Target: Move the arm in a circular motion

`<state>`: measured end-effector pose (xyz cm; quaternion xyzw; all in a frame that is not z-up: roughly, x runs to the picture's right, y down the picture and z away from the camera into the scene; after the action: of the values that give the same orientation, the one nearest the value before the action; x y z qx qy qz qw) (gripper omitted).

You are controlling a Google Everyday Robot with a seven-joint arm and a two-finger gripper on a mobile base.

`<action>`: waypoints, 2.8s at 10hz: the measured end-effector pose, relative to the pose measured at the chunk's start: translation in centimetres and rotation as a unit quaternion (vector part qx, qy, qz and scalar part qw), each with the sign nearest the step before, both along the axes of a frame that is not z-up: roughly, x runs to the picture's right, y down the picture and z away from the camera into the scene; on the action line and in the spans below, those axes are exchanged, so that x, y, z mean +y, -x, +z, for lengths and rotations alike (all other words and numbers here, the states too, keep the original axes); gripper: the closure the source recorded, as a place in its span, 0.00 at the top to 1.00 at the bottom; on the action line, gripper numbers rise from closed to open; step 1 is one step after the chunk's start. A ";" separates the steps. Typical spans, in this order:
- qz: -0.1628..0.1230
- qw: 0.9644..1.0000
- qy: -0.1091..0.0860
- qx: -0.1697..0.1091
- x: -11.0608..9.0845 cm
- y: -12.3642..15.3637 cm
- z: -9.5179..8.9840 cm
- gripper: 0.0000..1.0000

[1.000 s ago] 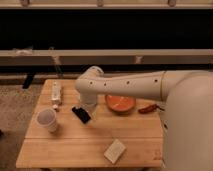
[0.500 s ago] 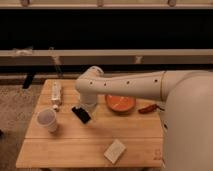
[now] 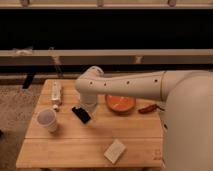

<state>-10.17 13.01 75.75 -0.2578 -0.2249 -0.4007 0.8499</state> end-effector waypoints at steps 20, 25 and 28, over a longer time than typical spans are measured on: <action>0.079 0.992 0.004 0.097 -6.6 -17.8 1.5 0.74; 0.038 0.996 0.011 0.082 -14.0 -16.9 6.7 0.74; -0.001 0.998 0.019 0.060 -15.8 -10.7 9.2 0.74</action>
<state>0.49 -2.74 84.93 -0.2978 -0.1810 -0.3813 0.8562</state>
